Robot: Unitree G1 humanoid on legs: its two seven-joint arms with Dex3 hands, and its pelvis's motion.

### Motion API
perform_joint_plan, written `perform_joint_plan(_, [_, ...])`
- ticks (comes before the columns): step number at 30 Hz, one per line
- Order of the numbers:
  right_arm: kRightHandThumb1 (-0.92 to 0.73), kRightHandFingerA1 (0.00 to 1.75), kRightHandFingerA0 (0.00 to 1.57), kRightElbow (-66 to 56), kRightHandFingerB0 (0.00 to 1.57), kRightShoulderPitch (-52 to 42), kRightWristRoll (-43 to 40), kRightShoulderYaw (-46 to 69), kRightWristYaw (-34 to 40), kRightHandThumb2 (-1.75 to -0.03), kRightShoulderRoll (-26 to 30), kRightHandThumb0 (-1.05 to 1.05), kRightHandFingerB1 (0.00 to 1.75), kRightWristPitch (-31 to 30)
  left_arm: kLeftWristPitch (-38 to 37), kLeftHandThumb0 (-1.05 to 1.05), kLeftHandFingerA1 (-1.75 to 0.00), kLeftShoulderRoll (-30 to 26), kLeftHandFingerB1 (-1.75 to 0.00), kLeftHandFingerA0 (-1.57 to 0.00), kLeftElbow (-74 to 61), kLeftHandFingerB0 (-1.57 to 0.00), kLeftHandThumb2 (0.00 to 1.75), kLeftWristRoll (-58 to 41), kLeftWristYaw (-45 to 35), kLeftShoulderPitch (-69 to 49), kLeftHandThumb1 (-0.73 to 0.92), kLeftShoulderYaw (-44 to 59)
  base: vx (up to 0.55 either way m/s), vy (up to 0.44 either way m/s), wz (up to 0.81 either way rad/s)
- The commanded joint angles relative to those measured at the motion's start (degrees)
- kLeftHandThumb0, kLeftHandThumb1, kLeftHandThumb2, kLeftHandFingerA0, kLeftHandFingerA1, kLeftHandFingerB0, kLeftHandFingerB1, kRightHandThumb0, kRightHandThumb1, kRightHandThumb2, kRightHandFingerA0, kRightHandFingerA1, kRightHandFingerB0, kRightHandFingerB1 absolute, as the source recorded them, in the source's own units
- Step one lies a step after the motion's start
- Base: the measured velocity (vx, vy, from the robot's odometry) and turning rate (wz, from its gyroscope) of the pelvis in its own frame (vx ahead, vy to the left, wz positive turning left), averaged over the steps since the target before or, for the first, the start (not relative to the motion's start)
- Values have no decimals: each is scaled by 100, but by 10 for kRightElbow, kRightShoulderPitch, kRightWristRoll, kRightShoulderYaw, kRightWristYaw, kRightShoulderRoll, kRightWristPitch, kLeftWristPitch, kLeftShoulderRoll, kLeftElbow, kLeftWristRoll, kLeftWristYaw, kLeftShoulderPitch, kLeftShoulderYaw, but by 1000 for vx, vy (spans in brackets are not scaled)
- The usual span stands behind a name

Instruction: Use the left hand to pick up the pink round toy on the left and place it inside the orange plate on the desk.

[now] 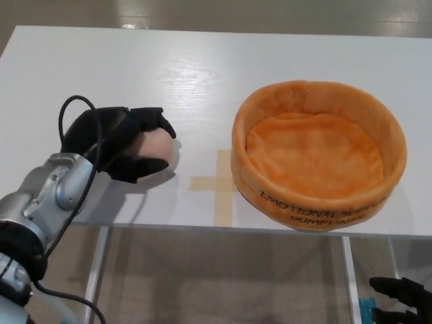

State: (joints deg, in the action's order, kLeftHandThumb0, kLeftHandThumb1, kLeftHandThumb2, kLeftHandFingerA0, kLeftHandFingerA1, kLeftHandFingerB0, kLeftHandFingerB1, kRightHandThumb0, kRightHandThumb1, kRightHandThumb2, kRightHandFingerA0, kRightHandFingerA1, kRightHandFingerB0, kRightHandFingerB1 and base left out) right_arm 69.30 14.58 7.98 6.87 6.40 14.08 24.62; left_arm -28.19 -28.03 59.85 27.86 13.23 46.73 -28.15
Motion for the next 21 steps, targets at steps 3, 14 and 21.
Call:
perform_joint_plan(3, [-68, 57, 64, 2, 63, 0, -9, -1, -5, -60, 4, -17, 49, -8, -52, -22, -151, 1, -83, -83, 0, -84, 74, 28, 55, 5, 80, 14, 0, 0, 0])
perform_joint_plan(14, [-68, 59, 65, 5, 63, 3, -6, -4, -6, -60, 6, -17, 49, -8, -49, -25, -164, -17, -113, -82, -96, -73, 69, 21, 48, 91, 84, 74, 0, 0, 0])
perform_joint_plan(21, [-69, 57, 65, 5, 63, 4, -5, -7, -5, -60, 3, -18, 48, -11, -35, -34, -173, -1, -118, -87, -124, -76, 65, 49, 44, 152, 77, 73, 0, 0, 0])
